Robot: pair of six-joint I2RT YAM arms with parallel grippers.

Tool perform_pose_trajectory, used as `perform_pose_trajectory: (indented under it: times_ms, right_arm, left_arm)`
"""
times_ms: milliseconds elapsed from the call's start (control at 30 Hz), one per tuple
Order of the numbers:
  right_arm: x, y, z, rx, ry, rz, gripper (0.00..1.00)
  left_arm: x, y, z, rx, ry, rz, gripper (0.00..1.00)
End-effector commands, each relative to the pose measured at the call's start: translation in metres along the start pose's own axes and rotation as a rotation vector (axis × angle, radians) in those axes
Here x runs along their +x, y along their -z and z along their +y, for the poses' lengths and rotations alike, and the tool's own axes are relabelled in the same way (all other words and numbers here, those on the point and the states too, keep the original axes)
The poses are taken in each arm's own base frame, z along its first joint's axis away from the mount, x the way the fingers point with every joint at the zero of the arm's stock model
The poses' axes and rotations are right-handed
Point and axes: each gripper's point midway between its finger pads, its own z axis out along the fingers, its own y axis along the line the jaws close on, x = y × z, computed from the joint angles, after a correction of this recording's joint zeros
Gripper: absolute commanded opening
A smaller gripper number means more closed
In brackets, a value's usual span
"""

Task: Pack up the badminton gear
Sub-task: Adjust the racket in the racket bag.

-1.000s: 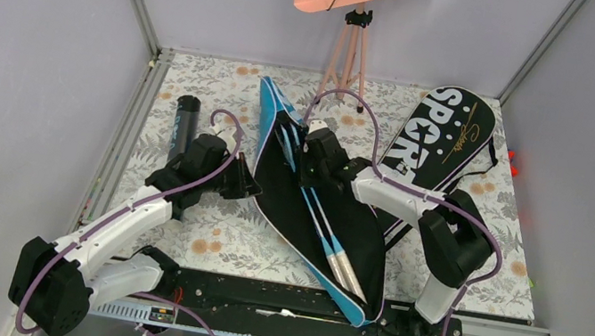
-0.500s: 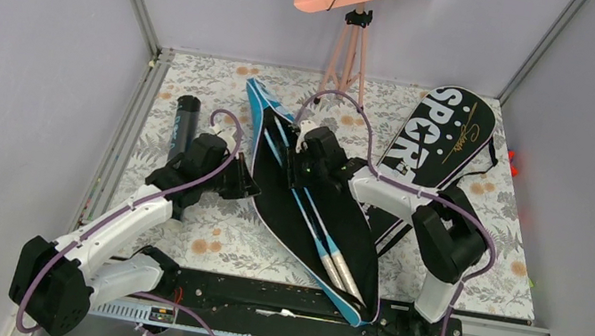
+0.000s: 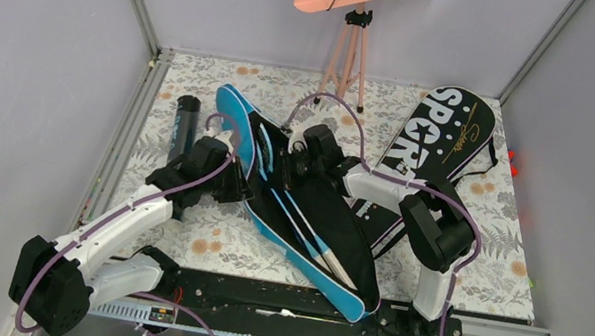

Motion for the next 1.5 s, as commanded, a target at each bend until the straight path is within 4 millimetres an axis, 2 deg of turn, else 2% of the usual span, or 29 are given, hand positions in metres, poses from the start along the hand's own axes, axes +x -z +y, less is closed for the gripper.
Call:
perform_pose_trajectory:
  times_ms: [0,33,100,267,400,533,700,900,1033,1133,1300,1467]
  right_arm:
    - [0.028,0.005,-0.028,0.221,0.077,0.116,0.19]
    - [0.028,0.006,-0.029,0.234,0.094,0.112,0.19]
    - [0.026,0.006,-0.023,0.233,0.127,0.097,0.19]
    - [0.03,0.002,-0.006,0.275,0.247,0.094,0.16]
    - [0.035,-0.005,0.009,0.26,0.284,0.095,0.16]
    - [0.039,-0.009,0.016,0.257,0.3,0.102,0.16]
    - [0.039,-0.01,0.021,0.256,0.306,0.095,0.16]
    - [0.04,-0.013,0.021,0.276,0.313,0.102,0.16]
    - [0.036,-0.01,0.014,0.325,0.311,0.094,0.15]
    - [0.034,-0.008,0.014,0.335,0.308,0.089,0.16]
    - [0.033,-0.007,0.015,0.337,0.306,0.089,0.16]
    - [0.033,-0.008,0.02,0.317,0.291,0.087,0.16]
  left_arm:
    - [-0.047,0.014,0.027,-0.211,0.065,-0.221,0.21]
    - [-0.052,0.018,0.034,-0.248,0.084,-0.254,0.25]
    - [-0.063,0.027,0.037,-0.273,0.114,-0.326,0.43]
    - [-0.089,0.035,0.026,-0.241,0.127,-0.433,0.61]
    - [-0.105,0.031,0.027,-0.266,0.143,-0.494,0.66]
    - [-0.119,0.02,0.022,-0.256,0.146,-0.527,0.66]
    - [-0.125,0.012,0.041,-0.347,0.179,-0.567,0.65]
    - [-0.133,0.006,0.031,-0.278,0.215,-0.603,0.66]
    - [-0.135,0.016,0.018,-0.218,0.22,-0.608,0.71]
    - [-0.135,0.028,0.019,-0.209,0.234,-0.635,0.79]
    - [-0.135,0.046,0.027,-0.235,0.246,-0.687,0.84]
    - [-0.143,0.056,0.019,-0.218,0.22,-0.71,0.93]
